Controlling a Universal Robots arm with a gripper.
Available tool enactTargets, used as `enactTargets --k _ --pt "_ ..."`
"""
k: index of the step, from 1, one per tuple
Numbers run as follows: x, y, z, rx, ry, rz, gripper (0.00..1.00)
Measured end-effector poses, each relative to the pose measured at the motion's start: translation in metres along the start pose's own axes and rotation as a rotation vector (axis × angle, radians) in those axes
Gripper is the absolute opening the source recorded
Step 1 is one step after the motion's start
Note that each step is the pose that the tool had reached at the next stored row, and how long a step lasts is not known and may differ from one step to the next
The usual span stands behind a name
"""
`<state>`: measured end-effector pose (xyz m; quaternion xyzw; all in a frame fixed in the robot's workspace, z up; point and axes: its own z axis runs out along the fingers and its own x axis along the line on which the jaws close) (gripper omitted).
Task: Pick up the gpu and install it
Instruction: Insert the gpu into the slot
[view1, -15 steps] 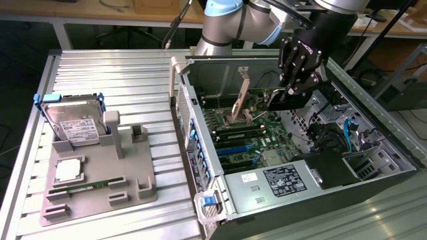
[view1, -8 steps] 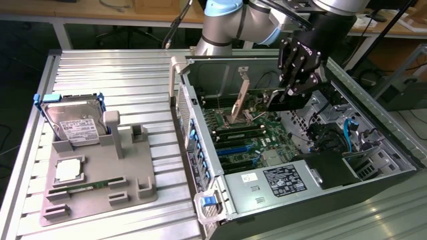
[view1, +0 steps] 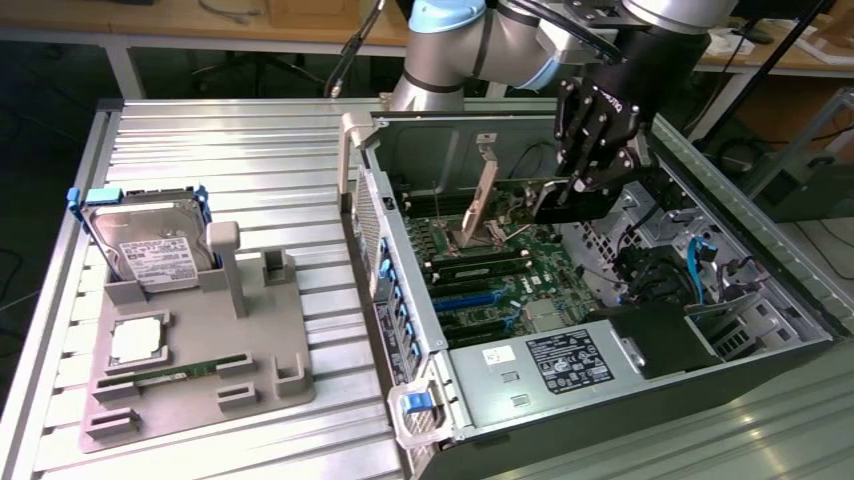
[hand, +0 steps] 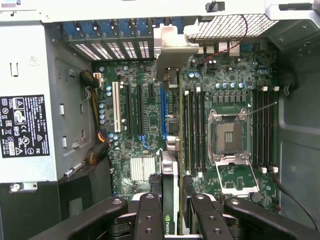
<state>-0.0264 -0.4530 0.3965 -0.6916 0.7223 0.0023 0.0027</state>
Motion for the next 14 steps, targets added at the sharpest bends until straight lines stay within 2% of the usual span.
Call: enactTargets --k 14 --pt "-0.0067 0.0017 0.0028 0.0 0.0001 0.0 0.27"
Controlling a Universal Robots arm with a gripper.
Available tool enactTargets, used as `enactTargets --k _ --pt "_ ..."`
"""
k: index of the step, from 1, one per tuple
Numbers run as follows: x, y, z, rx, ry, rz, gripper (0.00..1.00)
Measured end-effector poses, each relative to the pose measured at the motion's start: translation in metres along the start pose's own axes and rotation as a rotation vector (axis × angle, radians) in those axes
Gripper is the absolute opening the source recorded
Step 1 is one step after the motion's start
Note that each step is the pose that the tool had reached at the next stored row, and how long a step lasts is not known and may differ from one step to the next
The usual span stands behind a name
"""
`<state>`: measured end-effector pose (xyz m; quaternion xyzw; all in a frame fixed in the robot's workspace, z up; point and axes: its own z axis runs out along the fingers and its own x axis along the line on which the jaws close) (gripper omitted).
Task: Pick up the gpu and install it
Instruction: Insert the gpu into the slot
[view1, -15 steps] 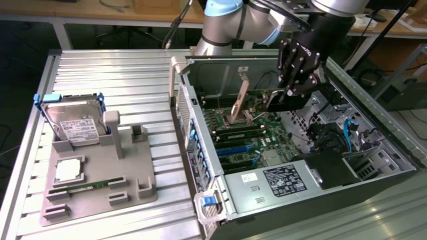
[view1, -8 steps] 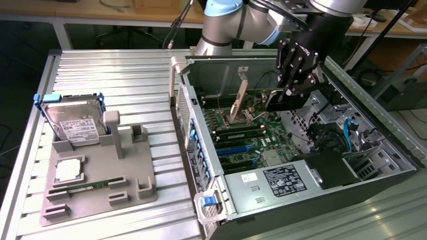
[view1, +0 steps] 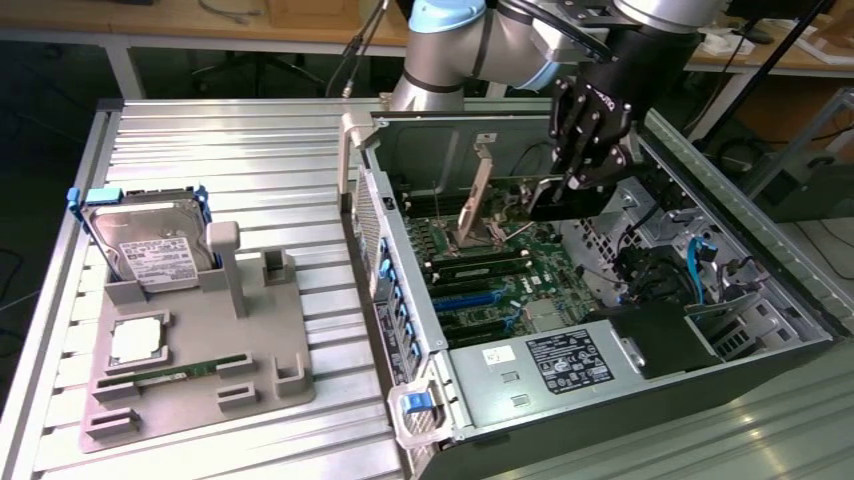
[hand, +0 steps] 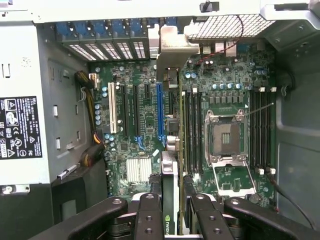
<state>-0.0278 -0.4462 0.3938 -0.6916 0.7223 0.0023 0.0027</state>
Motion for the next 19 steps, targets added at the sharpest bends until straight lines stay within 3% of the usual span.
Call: enactTargets --k 19 --pt "-0.003 0.0019 0.0027 0.0 0.0 0.0 0.27"
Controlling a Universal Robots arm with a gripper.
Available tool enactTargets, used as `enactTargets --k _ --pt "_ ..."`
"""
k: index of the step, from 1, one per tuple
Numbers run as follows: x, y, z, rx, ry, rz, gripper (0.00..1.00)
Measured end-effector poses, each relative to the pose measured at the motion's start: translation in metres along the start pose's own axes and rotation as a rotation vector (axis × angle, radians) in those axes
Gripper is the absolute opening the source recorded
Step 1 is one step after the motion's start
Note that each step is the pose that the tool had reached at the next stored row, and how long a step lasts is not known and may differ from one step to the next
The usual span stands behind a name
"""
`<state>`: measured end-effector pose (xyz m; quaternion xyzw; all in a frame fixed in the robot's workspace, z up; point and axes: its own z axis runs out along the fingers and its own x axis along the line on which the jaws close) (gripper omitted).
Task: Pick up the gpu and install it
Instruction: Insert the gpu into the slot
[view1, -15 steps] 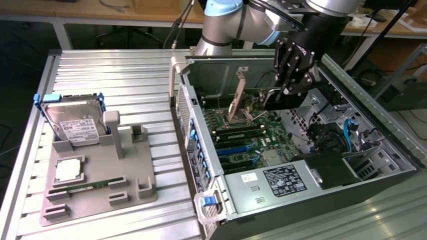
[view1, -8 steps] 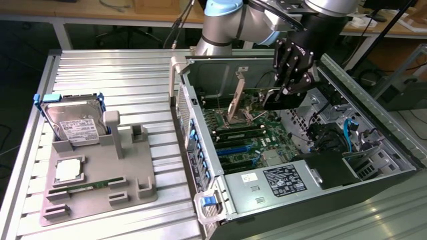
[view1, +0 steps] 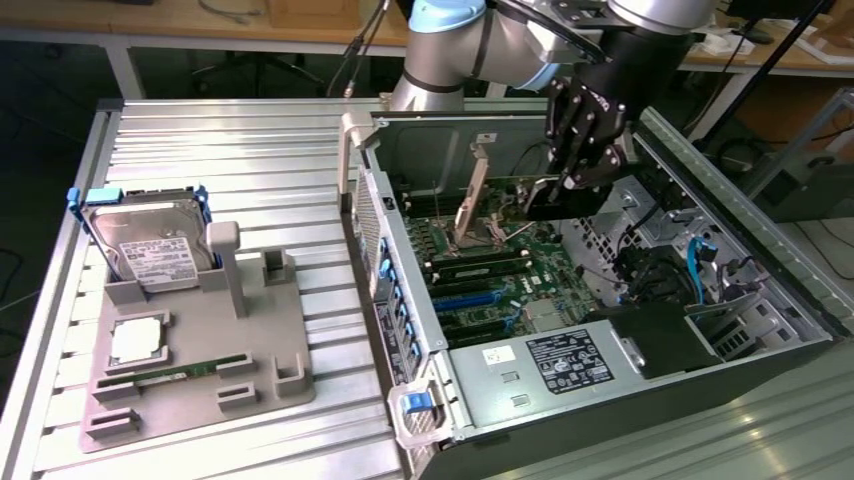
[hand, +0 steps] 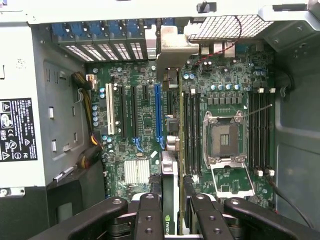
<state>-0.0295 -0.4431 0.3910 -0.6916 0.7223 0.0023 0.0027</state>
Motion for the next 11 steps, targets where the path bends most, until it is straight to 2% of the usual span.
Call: enactTargets --k 11 --pt "-0.001 0.0012 0.0024 0.0 0.0 0.0 0.27"
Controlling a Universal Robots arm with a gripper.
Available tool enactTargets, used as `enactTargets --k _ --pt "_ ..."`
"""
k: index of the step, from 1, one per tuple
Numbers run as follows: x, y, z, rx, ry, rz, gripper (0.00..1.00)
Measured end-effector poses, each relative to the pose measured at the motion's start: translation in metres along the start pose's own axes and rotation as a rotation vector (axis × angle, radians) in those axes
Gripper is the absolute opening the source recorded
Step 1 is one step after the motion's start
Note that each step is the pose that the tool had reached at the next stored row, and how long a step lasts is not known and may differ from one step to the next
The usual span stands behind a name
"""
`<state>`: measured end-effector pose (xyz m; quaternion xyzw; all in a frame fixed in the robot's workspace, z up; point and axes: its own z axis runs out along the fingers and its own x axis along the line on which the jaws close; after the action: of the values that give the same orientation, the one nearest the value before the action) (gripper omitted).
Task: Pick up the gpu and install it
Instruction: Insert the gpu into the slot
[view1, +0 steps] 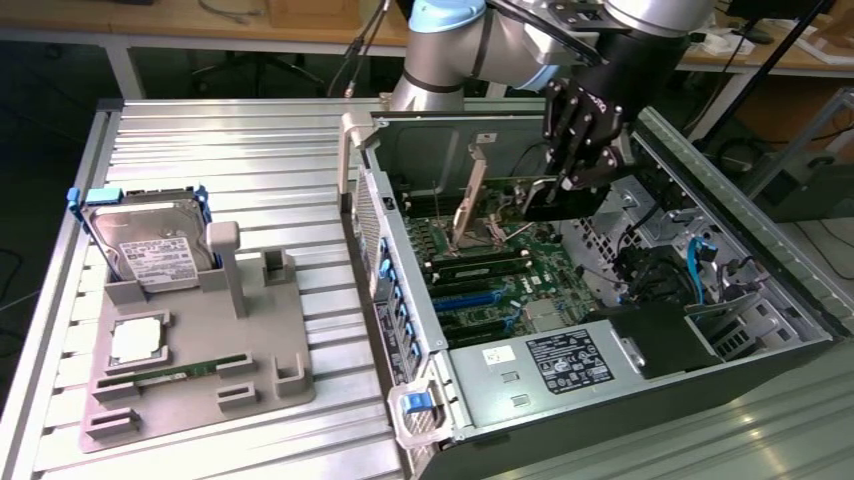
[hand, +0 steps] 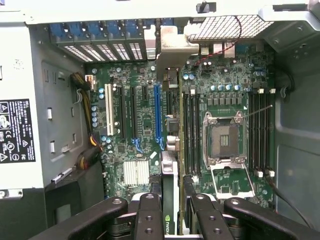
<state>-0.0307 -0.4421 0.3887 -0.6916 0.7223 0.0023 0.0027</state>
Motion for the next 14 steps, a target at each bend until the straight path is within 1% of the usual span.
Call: enactTargets --k 14 --pt "-0.0016 0.0026 0.004 0.0 0.0 0.0 0.27"
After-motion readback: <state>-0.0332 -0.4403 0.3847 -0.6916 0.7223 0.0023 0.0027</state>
